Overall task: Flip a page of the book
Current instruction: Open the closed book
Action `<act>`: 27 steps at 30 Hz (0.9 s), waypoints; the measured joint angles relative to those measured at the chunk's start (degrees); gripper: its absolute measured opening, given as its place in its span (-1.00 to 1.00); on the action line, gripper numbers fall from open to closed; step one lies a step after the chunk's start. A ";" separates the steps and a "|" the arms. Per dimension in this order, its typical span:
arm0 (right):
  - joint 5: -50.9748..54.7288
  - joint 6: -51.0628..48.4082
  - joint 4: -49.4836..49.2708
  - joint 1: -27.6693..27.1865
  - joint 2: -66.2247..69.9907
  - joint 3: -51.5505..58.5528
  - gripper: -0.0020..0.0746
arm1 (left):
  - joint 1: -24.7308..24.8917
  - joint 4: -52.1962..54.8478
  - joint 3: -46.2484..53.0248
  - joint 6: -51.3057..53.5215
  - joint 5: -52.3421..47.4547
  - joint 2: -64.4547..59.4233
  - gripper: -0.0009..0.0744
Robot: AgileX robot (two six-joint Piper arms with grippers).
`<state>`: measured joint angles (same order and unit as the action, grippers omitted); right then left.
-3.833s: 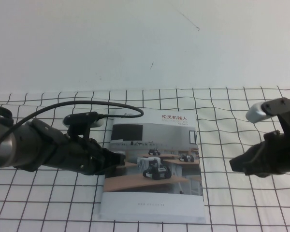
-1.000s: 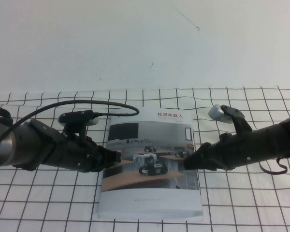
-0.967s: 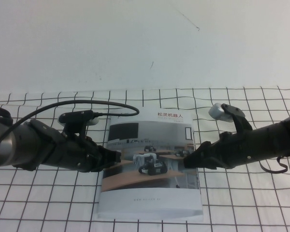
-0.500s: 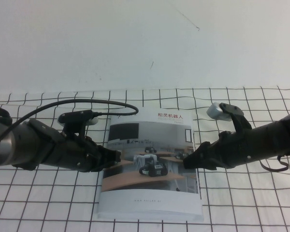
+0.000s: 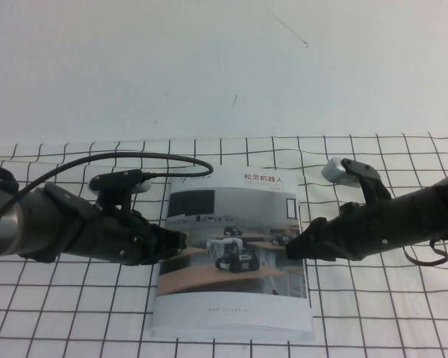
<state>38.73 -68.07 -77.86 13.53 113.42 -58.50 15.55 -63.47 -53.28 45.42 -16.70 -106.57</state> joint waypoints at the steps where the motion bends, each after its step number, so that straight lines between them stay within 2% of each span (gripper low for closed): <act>1: -0.09 0.25 0.28 0.00 0.00 0.00 0.12 | 0.00 0.00 0.00 0.00 0.00 0.00 -0.98; 18: 3.67 -1.24 -1.39 -0.23 3.38 -0.12 0.12 | 0.00 0.00 0.00 0.00 0.00 0.00 -0.98; 27: 12.36 -6.97 -11.09 -0.01 3.81 -0.12 0.11 | -0.08 0.00 0.00 0.00 0.00 0.00 -0.98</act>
<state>51.10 -75.04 -88.95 13.52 117.23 -58.62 15.47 -63.47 -53.28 45.42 -16.70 -106.57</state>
